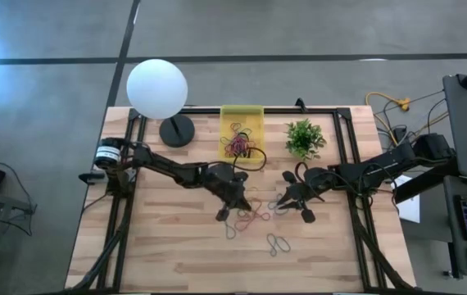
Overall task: Pick and place rubber bands into bin
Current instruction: Put the red rubber band into the yellow bin
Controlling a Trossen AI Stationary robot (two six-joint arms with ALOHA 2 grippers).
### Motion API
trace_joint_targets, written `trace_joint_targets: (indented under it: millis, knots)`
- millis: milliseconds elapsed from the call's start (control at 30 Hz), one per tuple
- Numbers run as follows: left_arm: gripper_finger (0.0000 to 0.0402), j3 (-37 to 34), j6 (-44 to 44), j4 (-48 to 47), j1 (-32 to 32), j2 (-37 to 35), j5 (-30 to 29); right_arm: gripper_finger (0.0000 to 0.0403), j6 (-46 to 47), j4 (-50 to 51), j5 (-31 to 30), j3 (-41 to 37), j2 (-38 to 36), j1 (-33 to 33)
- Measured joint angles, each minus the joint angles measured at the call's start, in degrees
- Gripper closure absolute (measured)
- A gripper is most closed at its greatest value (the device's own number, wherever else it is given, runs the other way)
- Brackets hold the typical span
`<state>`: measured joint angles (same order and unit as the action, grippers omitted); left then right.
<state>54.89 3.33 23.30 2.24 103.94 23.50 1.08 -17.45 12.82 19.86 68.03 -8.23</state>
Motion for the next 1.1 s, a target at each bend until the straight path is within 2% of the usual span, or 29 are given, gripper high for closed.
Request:
trace_joint_targets:
  millis: [233, 333, 533, 767, 1100]
  knots:
    - [0.0393, -0.15, 0.02, -1.28, 0.07, 0.0, -0.49, 0.0346, 0.0, 0.0, 0.0, 0.0, 0.0, 0.0]
    - [0.037, -0.17, 0.03, -2.41, 0.07, 0.0, -2.8, 0.0346, 0.0, 0.0, 0.0, 0.0, 0.0, 0.0]
    - [0.0329, -0.17, 1.11, -2.44, 0.0, 0.0, -2.99, 0.0346, 0.0, -0.02, 0.0, 0.0, 0.0, 0.0]
    - [0.0327, -0.17, 1.55, -3.35, 0.0, 0.65, -5.98, 0.0346, -0.02, -0.04, 0.0, 0.0, 0.0, -0.01]
    - [0.0327, 1.33, 1.51, -4.82, 0.03, 7.67, -4.21, 0.0346, -0.02, -0.07, -0.03, 0.17, -0.02, -0.02]
